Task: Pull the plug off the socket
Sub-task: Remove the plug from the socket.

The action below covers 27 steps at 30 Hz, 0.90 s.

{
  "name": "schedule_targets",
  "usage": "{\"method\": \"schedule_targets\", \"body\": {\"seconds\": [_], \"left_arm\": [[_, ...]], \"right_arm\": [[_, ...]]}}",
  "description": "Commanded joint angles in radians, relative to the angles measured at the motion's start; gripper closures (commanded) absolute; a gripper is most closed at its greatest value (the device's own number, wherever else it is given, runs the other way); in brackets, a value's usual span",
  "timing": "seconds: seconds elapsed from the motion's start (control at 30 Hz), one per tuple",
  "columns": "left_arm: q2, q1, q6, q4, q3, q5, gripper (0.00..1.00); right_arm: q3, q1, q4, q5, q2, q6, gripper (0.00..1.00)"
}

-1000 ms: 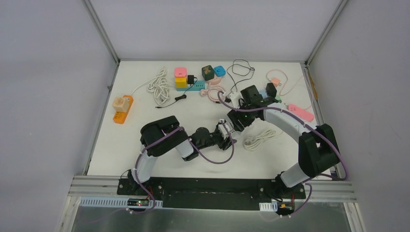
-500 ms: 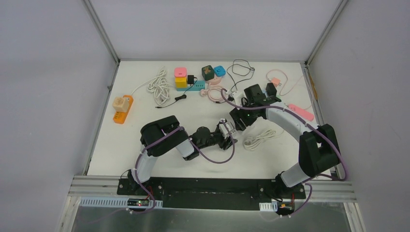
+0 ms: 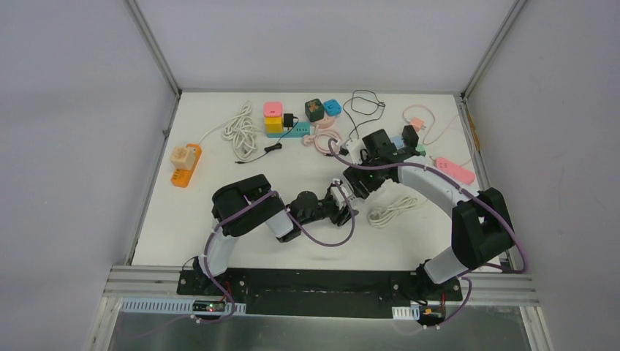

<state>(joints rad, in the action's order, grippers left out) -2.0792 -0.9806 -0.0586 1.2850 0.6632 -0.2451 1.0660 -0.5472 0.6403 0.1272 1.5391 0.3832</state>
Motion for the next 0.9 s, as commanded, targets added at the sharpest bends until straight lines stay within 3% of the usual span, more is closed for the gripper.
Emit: {"method": "schedule_targets", "body": {"seconds": [0.0, 0.13, 0.3, 0.5, 0.73, 0.87], "left_arm": [[-0.012, 0.012, -0.004, -0.094, 0.014, -0.051, 1.00], [-0.009, 0.012, 0.000, -0.093, 0.011, -0.054, 1.00], [-0.007, 0.012, 0.002, -0.090, 0.006, -0.051, 1.00], [-0.006, 0.012, 0.000, -0.094, 0.009, -0.043, 1.00], [-0.004, 0.012, -0.001, -0.097, 0.008, -0.052, 1.00], [-0.003, 0.012, 0.000, -0.096, 0.006, -0.056, 1.00]], "right_arm": [[0.032, 0.050, 0.043, 0.260, -0.040, 0.028, 1.00], [0.030, 0.049, 0.036, 0.293, -0.036, 0.011, 1.00], [0.028, -0.047, 0.021, 0.288, -0.039, 0.011, 1.00], [0.034, -0.087, 0.025, 0.213, -0.027, 0.033, 1.00], [0.049, 0.072, 0.076, 0.282, -0.031, 0.050, 1.00], [0.048, 0.104, 0.084, 0.339, -0.037, 0.049, 1.00]]}}
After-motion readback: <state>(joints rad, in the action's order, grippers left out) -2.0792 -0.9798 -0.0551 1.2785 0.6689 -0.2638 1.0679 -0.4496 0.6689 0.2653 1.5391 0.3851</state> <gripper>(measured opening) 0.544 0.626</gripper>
